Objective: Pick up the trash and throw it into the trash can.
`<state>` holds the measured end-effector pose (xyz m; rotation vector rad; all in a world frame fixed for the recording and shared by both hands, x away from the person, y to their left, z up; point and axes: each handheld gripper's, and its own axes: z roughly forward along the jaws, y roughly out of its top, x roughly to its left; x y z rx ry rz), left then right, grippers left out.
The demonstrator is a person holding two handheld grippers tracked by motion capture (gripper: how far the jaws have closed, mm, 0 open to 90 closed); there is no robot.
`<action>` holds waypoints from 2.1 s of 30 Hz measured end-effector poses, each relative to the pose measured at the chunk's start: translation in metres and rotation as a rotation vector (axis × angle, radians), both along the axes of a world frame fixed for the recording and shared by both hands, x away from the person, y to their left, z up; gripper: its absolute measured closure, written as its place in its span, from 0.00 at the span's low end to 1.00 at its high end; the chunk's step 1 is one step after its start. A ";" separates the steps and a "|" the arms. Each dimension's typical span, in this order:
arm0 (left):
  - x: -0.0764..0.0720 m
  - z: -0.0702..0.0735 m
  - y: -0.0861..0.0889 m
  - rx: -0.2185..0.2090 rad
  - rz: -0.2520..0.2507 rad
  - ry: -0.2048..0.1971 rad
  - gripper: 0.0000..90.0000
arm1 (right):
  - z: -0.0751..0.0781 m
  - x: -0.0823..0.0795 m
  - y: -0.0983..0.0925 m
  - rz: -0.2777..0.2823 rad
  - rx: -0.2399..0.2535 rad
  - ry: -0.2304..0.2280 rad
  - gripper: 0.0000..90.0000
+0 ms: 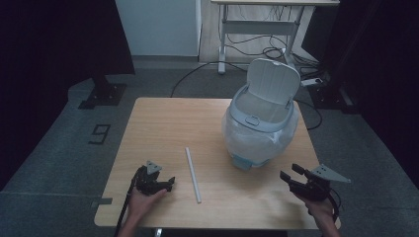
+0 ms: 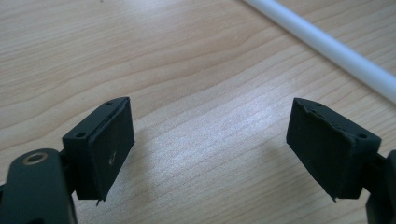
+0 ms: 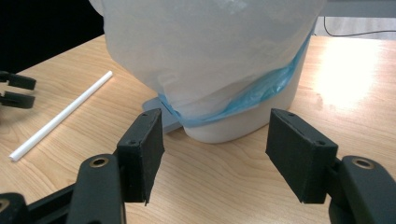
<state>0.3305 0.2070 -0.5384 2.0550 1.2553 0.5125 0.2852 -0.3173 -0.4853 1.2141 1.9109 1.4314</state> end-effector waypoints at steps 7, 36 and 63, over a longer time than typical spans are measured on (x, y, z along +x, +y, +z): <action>-0.001 0.009 -0.005 -0.026 0.000 -0.023 0.16 | -0.004 -0.001 -0.004 -0.013 -0.001 0.007 0.40; 0.041 0.016 -0.072 -0.010 -0.060 0.055 0.18 | -0.012 -0.003 -0.012 -0.082 -0.009 0.015 0.41; 0.044 0.000 -0.072 0.039 -0.048 0.069 0.46 | -0.014 -0.005 -0.012 -0.090 -0.025 0.016 0.41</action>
